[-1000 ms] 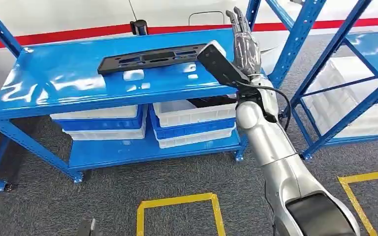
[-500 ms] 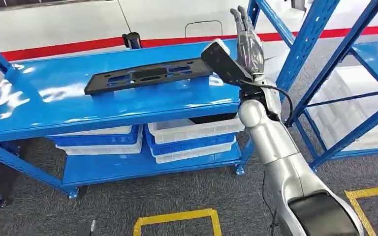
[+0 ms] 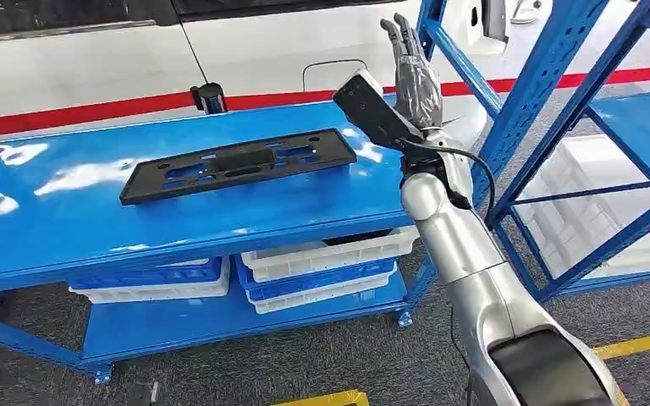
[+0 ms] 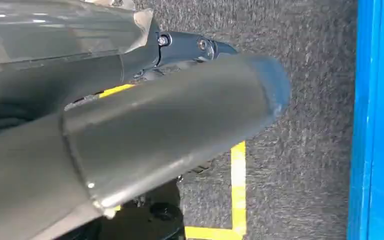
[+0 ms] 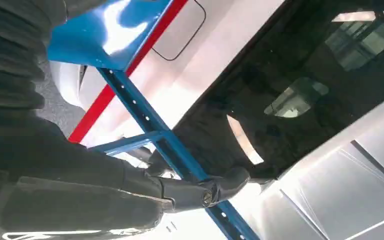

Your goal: Take the parts from the cabinet and place them on the table.

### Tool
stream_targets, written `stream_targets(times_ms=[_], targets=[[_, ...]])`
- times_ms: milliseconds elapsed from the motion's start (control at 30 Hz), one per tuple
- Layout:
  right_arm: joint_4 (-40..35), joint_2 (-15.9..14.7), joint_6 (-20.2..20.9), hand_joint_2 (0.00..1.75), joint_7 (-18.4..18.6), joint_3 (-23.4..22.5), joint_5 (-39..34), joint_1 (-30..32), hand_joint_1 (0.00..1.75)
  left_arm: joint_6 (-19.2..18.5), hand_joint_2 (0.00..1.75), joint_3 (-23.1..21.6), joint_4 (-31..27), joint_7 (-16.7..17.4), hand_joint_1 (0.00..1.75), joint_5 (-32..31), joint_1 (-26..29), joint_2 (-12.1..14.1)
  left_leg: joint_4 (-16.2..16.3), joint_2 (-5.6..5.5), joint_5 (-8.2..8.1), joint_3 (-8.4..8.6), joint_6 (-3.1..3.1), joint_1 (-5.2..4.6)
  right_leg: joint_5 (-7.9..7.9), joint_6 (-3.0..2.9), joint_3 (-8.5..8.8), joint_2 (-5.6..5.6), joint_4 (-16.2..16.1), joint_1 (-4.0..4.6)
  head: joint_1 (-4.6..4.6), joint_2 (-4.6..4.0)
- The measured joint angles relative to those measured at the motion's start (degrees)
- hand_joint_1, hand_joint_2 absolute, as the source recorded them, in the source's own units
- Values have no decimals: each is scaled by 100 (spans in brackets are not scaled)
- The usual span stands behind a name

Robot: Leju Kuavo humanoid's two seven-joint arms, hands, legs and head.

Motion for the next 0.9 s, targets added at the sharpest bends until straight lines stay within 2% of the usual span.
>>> stream_targets(times_ms=[33,100,133,167,200,233,267,300,333,367,433,500,600,900], targets=[[-4,0,0,175,2,4,-13,-34,0,95,0,5,0,122,0,-46,-13,0,-14,12,-31,21,49,5,-122,-3,-170,-39,283,14,26,0],[-4,-9,0,175,44,9,-33,-9,0,315,0,4,9,517,0,-192,-22,-2,-12,21,-66,31,84,-1,-447,-16,-749,-49,1180,-17,37,0],[-4,-22,-4,175,57,9,-37,36,0,383,0,2,15,725,0,-241,-16,0,-10,18,-92,30,90,-6,-537,4,-1037,-50,1580,-21,40,2],[-7,-35,-9,175,57,11,-48,87,0,416,0,2,31,942,0,-282,1,5,-9,5,-116,39,87,-8,-517,54,-1246,-50,1774,-28,40,0],[-7,-44,-15,175,57,13,-70,120,0,449,0,-8,50,1232,0,-373,44,16,-6,-8,-140,59,84,-10,-370,113,-1279,-56,1634,-35,37,0],[-13,-48,-15,175,55,15,-74,133,0,462,0,-32,59,1442,0,-439,92,29,-2,-12,-169,88,73,-17,-127,173,-1185,-59,1259,-43,40,0],[-15,-53,-17,175,55,17,-79,132,0,464,0,-59,70,1525,0,-477,139,33,-2,-17,-196,128,62,-23,175,220,-1002,-59,713,-42,40,0],[-22,-59,-17,175,52,17,-83,132,0,466,0,-81,77,1555,0,-499,172,35,-5,-26,-220,158,51,-31,426,218,-819,-59,204,-37,40,0],[-24,-66,-17,175,52,17,-85,134,0,464,0,-96,98,1581,0,-516,188,29,7,-40,-243,158,30,-40,586,139,-735,-55,-39,-27,40,0],[-31,-66,-22,175,52,20,-90,133,0,466,0,-103,100,1605,0,-516,198,38,18,-70,-278,155,-12,-64,636,67,-704,-55,-79,-24,28,2],[-31,-68,-22,175,52,22,-101,136,0,473,0,-105,103,1665,0,-548,230,51,38,-67,-300,154,6,-57,656,49,-688,-56,-85,-59,35,0],[-33,-66,-30,175,48,22,-125,135,0,484,0,-157,129,1962,0,-638,253,64,25,-60,-310,165,-9,-41,649,40,-685,-53,-85,-43,42,0],[-63,-85,-37,175,44,24,-136,140,0,493,0,-216,151,2193,0,-704,359,73,-1,-43,-324,190,-30,-42,635,20,-684,-34,-85,-44,40,0],[-291,-109,35,175,-98,166,-76,389,0,482,0,-299,179,2329,0,-772,450,94,-21,-39,-340,200,-56,-40,607,-18,-680,-30,-83,-40,40,0]])
